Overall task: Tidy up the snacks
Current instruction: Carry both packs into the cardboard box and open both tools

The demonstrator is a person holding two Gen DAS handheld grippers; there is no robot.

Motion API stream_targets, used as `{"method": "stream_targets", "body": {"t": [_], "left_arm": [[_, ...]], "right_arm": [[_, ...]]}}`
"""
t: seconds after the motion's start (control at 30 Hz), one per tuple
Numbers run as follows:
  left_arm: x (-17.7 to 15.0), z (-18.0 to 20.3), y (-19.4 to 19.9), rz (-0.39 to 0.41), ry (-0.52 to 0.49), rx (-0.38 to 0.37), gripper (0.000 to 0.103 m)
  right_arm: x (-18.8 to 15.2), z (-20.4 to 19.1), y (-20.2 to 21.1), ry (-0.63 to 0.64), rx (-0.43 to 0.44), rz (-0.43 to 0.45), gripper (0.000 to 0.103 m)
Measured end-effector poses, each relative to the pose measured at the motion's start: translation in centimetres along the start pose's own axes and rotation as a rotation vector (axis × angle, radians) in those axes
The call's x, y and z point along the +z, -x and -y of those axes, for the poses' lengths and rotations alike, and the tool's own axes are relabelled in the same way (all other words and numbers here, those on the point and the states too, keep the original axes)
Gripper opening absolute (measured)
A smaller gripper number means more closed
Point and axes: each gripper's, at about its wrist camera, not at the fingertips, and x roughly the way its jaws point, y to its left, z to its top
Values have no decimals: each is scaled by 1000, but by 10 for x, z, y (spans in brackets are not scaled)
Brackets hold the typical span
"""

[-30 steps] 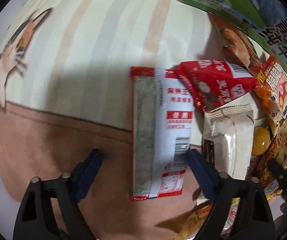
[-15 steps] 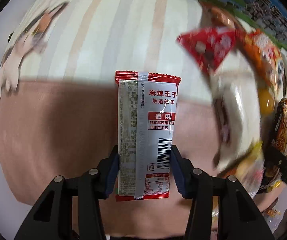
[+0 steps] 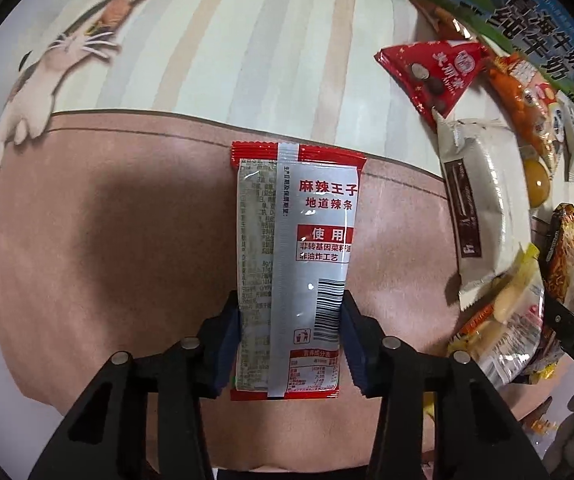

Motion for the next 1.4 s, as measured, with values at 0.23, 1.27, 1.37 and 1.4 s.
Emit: {"method": "stream_targets", "body": {"t": [0.23,1.27,1.37,1.4], "left_arm": [[-43,0,57,34,31,-28,42],[382,208,115,36,-67,-144,42],[393,209,95,-6,-63,-131,43],[397,208,89,-12,-60,-128,44]], "right_arm": [[-9,28,51,5,132,17,88],[312,71,166,107,250,90,88],[324,71,143,109,227,61,88],[326,73,138,108,221,54,88]]}}
